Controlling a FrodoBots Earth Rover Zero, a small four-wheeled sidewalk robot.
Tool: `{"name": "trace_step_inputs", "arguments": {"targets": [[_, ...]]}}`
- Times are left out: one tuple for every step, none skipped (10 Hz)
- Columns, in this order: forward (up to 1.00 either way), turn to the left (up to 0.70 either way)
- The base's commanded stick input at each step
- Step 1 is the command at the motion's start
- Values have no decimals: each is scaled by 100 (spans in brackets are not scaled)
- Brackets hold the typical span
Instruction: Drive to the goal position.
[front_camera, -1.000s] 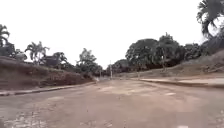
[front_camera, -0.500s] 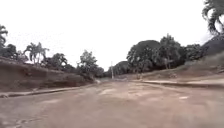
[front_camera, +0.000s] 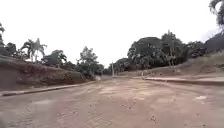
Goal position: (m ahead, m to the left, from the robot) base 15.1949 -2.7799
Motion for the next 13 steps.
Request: {"name": "trace_step_inputs", "arguments": {"targets": [[85,0],[85,0],[85,0],[85,0],[85,0],[85,0],[85,0],[85,0],[85,0],[85,0],[85,0],[85,0],[85,0]]}}
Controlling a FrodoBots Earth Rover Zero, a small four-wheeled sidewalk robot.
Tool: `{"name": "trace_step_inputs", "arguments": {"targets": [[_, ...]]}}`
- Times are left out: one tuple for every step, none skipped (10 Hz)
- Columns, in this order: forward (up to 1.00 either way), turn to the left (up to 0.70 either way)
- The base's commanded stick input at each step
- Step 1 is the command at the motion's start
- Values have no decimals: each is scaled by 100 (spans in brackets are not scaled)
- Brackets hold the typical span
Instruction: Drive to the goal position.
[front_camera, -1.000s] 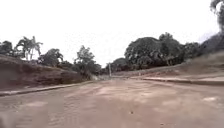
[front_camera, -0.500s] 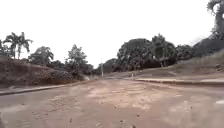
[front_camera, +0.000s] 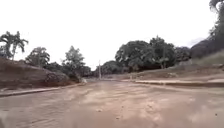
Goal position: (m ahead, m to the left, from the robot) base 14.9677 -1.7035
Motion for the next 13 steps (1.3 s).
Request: {"name": "trace_step_inputs", "arguments": {"targets": [[85,0],[85,0],[85,0],[85,0],[85,0],[85,0],[85,0],[85,0],[85,0],[85,0],[85,3],[85,17],[85,23]]}}
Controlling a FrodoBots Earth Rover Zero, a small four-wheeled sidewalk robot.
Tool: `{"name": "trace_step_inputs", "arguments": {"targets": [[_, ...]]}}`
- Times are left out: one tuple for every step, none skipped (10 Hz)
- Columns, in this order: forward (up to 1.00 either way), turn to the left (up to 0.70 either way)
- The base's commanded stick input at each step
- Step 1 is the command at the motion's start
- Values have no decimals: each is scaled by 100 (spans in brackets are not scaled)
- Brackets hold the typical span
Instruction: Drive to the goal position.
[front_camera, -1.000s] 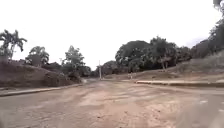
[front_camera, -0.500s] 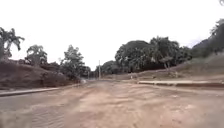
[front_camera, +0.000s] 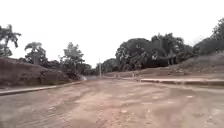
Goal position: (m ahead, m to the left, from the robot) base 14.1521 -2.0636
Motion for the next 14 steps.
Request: {"name": "trace_step_inputs", "arguments": {"targets": [[85,9],[85,0],[85,0],[85,0],[85,0],[85,0],[85,0],[85,0],[85,0],[85,0],[85,0],[85,0],[85,0],[85,-22]]}}
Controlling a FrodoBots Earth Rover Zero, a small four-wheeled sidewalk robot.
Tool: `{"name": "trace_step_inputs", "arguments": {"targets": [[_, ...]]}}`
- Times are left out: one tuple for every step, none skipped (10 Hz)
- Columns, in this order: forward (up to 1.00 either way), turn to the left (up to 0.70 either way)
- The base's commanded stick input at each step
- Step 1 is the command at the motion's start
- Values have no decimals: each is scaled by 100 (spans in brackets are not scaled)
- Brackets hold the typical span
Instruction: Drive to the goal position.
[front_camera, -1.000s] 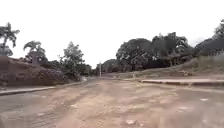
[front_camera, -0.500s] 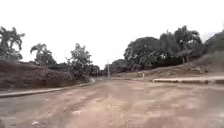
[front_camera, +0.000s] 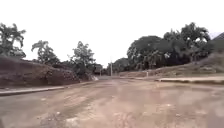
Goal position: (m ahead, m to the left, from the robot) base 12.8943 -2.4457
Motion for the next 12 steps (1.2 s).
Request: {"name": "trace_step_inputs", "arguments": {"targets": [[85,-27],[85,-10],[85,0],[85,0],[85,0],[85,0],[85,0],[85,0],[85,0],[85,-5],[85,-23],[85,-3]]}}
